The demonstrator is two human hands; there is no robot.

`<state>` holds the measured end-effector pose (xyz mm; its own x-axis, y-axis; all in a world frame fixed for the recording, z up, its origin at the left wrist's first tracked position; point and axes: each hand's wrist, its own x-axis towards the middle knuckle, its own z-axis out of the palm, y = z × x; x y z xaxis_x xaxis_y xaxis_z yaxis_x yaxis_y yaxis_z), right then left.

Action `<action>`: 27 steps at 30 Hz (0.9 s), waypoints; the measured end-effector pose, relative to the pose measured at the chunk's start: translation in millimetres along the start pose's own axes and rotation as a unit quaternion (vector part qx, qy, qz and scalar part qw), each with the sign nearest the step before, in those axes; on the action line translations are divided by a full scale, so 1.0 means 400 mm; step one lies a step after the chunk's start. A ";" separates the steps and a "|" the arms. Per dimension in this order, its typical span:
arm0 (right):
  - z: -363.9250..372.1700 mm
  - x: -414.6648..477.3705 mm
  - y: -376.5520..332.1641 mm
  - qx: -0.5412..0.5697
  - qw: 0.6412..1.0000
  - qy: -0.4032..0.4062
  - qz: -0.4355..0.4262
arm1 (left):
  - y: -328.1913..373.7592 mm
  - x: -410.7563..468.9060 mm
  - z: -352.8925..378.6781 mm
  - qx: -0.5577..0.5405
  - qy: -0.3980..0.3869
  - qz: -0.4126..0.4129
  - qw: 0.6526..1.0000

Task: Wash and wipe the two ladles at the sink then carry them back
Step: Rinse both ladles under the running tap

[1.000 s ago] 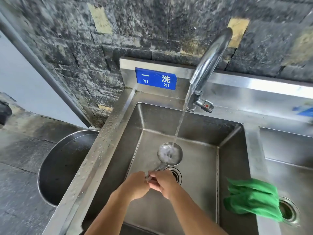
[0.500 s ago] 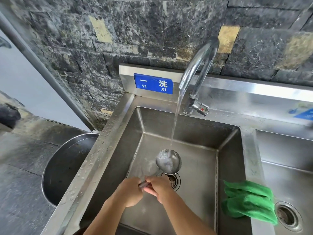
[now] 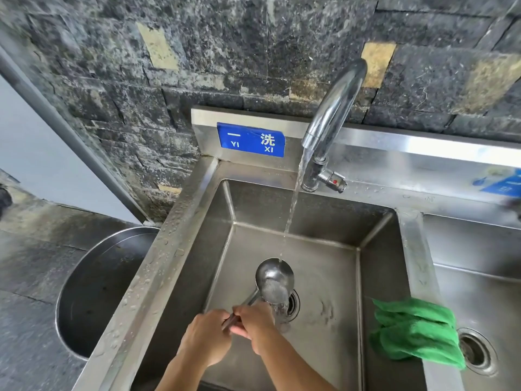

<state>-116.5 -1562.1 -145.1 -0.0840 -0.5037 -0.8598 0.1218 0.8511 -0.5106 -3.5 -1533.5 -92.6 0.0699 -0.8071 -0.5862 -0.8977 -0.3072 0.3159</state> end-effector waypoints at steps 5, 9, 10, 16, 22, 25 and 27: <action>-0.011 -0.008 0.011 -0.049 0.997 0.055 -0.032 | 0.010 0.004 -0.007 -0.036 -0.035 0.027 0.998; -0.022 -0.010 -0.013 -0.084 0.990 0.096 -0.060 | 0.028 0.012 -0.013 -0.063 -0.039 0.035 0.997; -0.026 -0.007 -0.019 -0.094 0.988 0.105 -0.067 | 0.032 0.016 -0.013 -0.069 -0.038 0.038 0.996; -0.069 -0.010 -0.038 -0.141 0.976 0.140 -0.087 | 0.068 0.010 0.009 -0.116 -0.056 0.035 0.991; -0.087 -0.011 -0.022 -0.163 0.972 0.141 -0.089 | 0.061 -0.005 0.056 -0.107 -0.025 0.051 0.993; -0.078 -0.011 -0.005 -0.139 0.981 0.108 -0.081 | 0.042 -0.019 0.069 -0.095 0.016 0.056 0.994; -0.068 -0.005 0.007 -0.099 0.989 0.074 -0.076 | 0.025 -0.028 0.071 -0.097 0.041 0.049 0.993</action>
<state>-142.7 -1554.8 -144.4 -0.2323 -0.6131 -0.7551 -0.0977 0.7871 -0.6091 -25.5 -1513.3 -104.0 0.0293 -0.8742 -0.4846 -0.8016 -0.3102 0.5111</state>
